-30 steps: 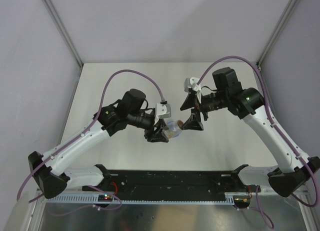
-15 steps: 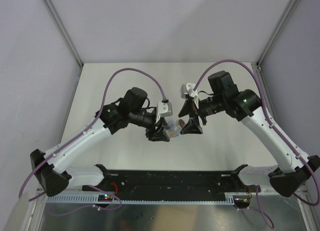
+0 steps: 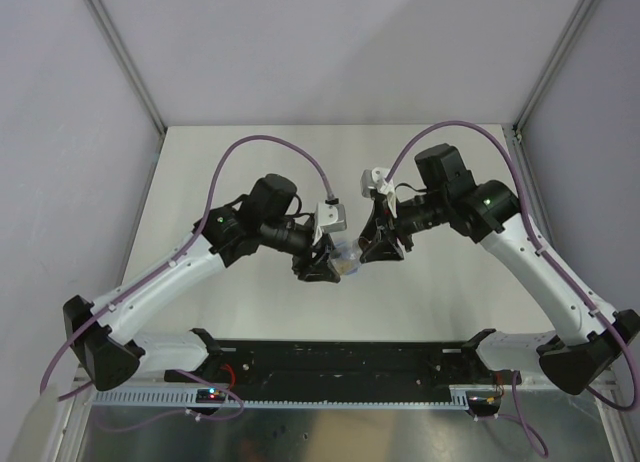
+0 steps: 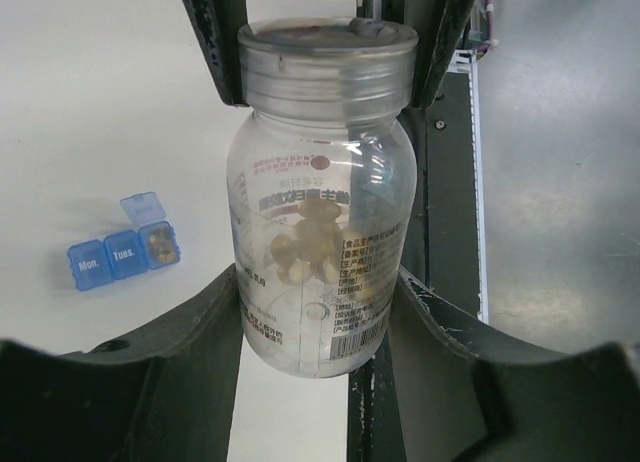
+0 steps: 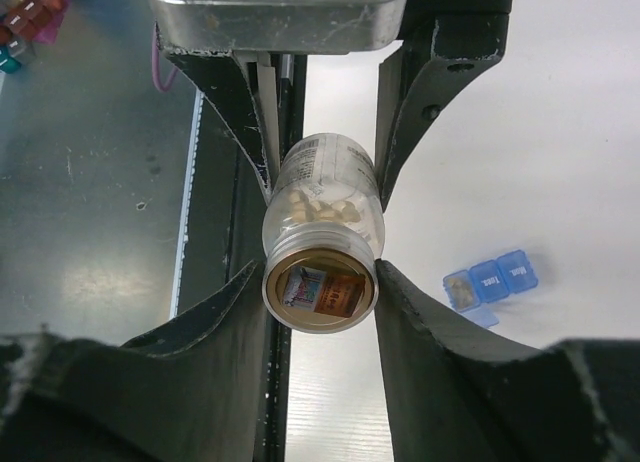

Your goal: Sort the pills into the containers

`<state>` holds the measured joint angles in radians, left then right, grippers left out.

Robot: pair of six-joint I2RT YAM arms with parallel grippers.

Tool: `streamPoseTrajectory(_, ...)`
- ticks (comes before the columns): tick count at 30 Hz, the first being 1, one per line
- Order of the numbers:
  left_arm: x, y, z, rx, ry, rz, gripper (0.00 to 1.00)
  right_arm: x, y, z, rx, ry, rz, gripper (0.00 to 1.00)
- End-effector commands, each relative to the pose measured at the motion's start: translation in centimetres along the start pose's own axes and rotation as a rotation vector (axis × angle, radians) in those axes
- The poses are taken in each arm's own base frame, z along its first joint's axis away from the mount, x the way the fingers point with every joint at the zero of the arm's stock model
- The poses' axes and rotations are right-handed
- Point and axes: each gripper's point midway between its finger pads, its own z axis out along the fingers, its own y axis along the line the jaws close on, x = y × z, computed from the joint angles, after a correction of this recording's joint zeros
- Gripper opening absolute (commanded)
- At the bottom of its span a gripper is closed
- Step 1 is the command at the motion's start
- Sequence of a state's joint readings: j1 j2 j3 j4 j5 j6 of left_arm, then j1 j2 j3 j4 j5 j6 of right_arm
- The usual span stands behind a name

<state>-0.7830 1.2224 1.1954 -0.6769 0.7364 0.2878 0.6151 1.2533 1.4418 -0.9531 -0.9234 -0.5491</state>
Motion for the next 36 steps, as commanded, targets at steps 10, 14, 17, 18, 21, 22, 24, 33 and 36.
streamPoseTrajectory(10,-3.4,3.9,-1.2,-0.228,-0.058,0.016,0.00,0.0,-1.5,1.4,-0.050,-0.052,0.172,0.15)
streamPoseTrajectory(14,-3.8,5.6,-1.3,-0.341,-0.064,0.019,0.00,-0.1,-2.8,1.7,-0.068,-0.083,0.263,0.12)
streamPoseTrajectory(17,-3.8,7.1,-1.5,-0.466,-0.047,0.047,0.00,-0.1,-4.0,2.1,-0.092,-0.102,0.372,0.10)
streamPoseTrajectory(18,-3.8,7.5,-1.5,-0.512,-0.036,0.072,0.00,-0.1,-4.5,2.2,-0.100,-0.110,0.406,0.10)
streamPoseTrajectory(21,-3.6,8.2,-1.4,-0.636,0.001,0.150,0.00,0.4,-6.3,2.8,-0.128,-0.123,0.539,0.09)
streamPoseTrajectory(22,-3.4,8.7,-1.6,-0.689,0.014,0.165,0.00,0.6,-6.9,3.0,-0.132,-0.125,0.576,0.09)
streamPoseTrajectory(24,-3.2,9.4,-1.7,-0.773,0.038,0.200,0.00,1.3,-8.2,3.5,-0.129,-0.123,0.656,0.09)
streamPoseTrajectory(33,0.0,12.0,-1.2,-0.985,0.202,0.271,0.00,3.0,-11.0,5.5,-0.154,-0.108,0.866,0.30)
streamPoseTrajectory(36,0.3,12.0,-1.2,-0.986,0.205,0.270,0.00,3.0,-10.9,5.2,-0.121,-0.105,0.836,0.41)
